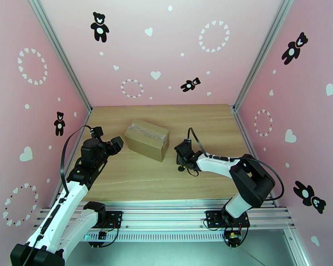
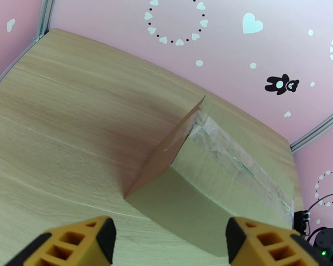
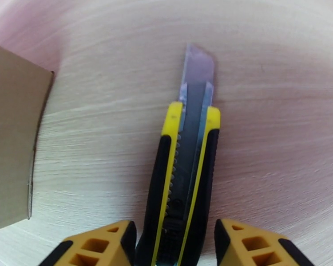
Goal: Unpack the express box
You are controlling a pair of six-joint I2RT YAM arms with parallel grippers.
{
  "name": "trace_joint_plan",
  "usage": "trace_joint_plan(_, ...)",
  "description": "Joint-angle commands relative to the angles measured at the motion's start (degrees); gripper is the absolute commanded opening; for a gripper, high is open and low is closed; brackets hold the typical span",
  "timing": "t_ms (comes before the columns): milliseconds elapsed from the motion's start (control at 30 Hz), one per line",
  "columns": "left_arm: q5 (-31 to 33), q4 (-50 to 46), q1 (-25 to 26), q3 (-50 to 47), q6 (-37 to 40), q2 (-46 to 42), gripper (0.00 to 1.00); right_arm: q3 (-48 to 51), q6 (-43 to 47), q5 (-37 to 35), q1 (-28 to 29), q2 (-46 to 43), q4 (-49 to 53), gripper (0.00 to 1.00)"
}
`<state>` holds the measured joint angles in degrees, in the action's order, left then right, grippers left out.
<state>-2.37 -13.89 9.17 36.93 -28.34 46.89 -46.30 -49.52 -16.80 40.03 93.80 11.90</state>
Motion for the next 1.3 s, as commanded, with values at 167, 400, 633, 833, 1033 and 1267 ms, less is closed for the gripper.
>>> trace_joint_plan(167, 0.88, 0.54, 0.32, 1.61, 0.64, 0.13, 0.72, -1.39, -2.16, 3.77, -1.22, 3.13, 1.37, 0.43)
trace_joint_plan(400, 0.44, -0.28, 0.29, 2.98, 1.07, 0.18, 0.72, -1.60, -1.79, 3.33, -1.27, 2.44, 2.29, 0.29)
trace_joint_plan(633, -0.37, -2.38, 0.28, 4.84, 1.18, -0.13, 0.72, -2.84, -0.27, 1.36, -1.27, 0.28, 5.58, 0.19)
trace_joint_plan(833, -4.06, -5.80, 0.26, 8.54, 2.22, -0.06, 0.66, -5.04, 3.59, -1.05, -1.27, -4.89, 9.77, 0.03)
trace_joint_plan(1033, -11.28, -7.79, 0.24, 13.53, 2.08, 1.67, 0.61, -8.38, 8.70, -2.64, -1.31, -12.18, 14.83, 0.00)
trace_joint_plan(1267, -21.88, -6.00, 0.37, 16.99, 1.39, 5.77, 0.58, -15.62, 20.15, 0.67, -2.09, -20.39, 19.67, 0.00)
